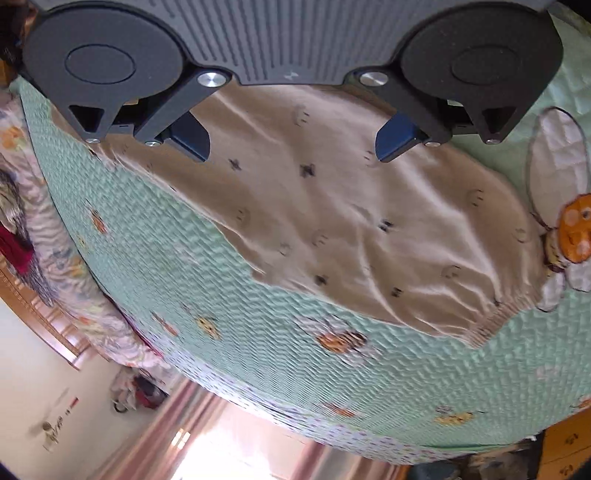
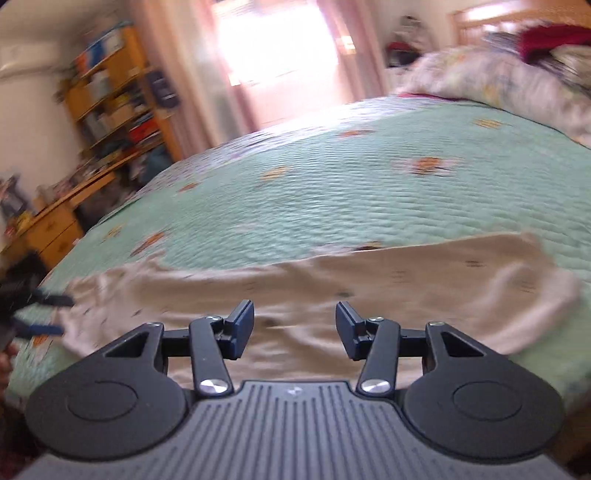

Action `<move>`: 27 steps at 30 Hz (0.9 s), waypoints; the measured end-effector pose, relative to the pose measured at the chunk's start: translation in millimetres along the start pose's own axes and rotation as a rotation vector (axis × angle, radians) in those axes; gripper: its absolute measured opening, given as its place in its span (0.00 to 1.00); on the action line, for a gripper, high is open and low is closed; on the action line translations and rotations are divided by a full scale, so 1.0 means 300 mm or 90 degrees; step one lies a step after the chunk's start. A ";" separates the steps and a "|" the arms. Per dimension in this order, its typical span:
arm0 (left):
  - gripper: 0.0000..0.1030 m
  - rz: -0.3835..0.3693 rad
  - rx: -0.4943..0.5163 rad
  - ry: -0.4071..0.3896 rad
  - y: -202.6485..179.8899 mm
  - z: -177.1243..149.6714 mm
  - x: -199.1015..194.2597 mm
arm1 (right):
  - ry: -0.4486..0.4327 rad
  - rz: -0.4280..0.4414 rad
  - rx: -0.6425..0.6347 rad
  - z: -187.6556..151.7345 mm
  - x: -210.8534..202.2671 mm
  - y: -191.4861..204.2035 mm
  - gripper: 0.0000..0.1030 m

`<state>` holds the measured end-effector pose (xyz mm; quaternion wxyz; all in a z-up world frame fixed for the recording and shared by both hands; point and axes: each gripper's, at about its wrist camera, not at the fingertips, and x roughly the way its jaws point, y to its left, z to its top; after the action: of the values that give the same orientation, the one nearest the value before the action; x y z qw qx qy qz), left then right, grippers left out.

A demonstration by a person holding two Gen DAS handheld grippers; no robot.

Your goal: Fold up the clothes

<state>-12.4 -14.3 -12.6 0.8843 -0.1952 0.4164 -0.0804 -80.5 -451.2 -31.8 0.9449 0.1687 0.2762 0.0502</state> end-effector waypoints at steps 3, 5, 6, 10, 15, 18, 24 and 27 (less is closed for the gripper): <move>0.94 -0.019 0.025 0.019 -0.060 -0.019 0.025 | -0.009 -0.049 0.025 0.007 -0.016 -0.094 0.50; 0.94 -0.020 0.041 0.032 -0.096 -0.032 0.045 | -0.013 -0.064 0.031 0.008 -0.005 -0.128 0.50; 0.94 -0.019 0.047 0.039 -0.112 -0.039 0.055 | -0.015 -0.068 0.024 0.010 0.010 -0.138 0.50; 0.94 -0.013 0.071 0.063 -0.164 -0.062 0.093 | 0.028 -0.109 -0.031 0.023 0.140 -0.162 0.47; 0.94 -0.004 0.086 0.074 -0.188 -0.077 0.114 | 0.052 -0.150 -0.034 0.051 0.209 -0.185 0.36; 0.94 0.001 0.076 0.080 -0.182 -0.073 0.138 | 0.014 -0.128 -0.006 0.065 0.152 -0.179 0.37; 0.94 0.020 0.079 0.096 -0.186 -0.085 0.169 | 0.023 -0.150 0.019 0.023 0.195 -0.247 0.37; 0.94 0.022 0.081 0.094 -0.187 -0.087 0.164 | -0.002 -0.151 0.054 0.029 0.140 -0.234 0.37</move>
<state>0.3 -87.8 -39.4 0.8630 -0.1249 0.4781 -0.1053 -40.3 -511.6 -70.6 0.9365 0.1750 0.2947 -0.0741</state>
